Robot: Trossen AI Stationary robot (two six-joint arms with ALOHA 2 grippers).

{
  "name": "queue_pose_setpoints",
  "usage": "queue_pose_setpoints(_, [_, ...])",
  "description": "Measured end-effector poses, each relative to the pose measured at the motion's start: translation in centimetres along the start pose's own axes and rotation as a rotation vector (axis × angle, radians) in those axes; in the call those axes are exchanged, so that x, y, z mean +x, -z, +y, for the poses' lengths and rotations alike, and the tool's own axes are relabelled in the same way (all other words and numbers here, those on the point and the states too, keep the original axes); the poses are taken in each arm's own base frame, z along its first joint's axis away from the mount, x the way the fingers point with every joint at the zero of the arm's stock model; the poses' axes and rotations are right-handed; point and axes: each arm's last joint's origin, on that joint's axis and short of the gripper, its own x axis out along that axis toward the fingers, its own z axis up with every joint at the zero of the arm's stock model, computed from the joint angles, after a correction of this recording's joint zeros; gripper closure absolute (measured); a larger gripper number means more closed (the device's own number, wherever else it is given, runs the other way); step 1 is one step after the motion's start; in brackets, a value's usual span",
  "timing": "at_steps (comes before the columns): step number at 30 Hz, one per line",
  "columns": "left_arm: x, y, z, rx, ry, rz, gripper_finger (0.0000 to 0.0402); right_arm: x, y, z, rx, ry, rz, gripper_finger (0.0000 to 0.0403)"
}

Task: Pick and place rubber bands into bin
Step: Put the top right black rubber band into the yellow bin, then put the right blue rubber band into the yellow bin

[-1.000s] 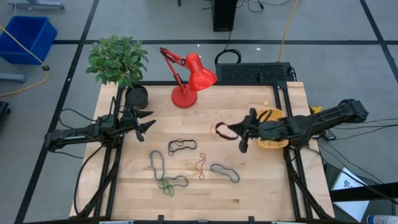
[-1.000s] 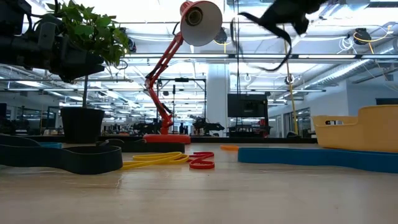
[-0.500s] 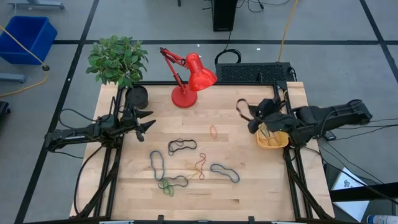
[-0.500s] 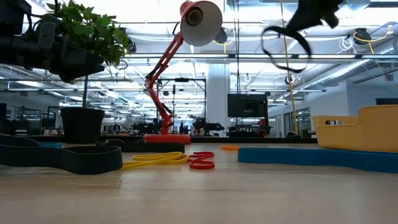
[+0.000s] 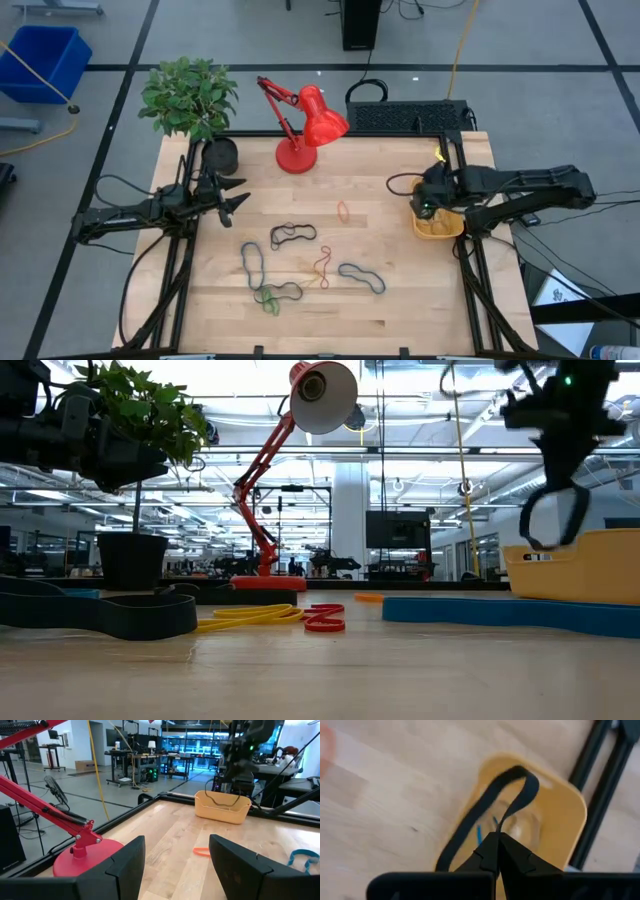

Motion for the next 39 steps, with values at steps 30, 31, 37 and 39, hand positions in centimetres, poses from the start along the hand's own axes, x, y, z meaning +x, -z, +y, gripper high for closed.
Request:
queue_pose_setpoints(30, [0.0,0.0,0.0,0.008,-0.001,-0.001,0.0174,6.0,3.2,0.5,-0.020,-0.044,0.264,0.0296])
queue_pose_setpoints(31, [0.0,0.0,0.0,0.009,0.000,-0.001,0.0174,5.9,3.2,0.5,-0.020,-0.044,0.264,0.0286])
queue_pose_setpoints(37, [0.0,0.0,0.0,0.009,-0.001,-0.001,0.0174,5.6,3.1,0.1,0.016,-0.063,0.214,0.0250])
queue_pose_setpoints(39, [0.0,0.0,0.0,0.009,0.000,-0.001,0.0174,5.2,2.9,0.0,0.029,-0.095,0.173,0.0245])
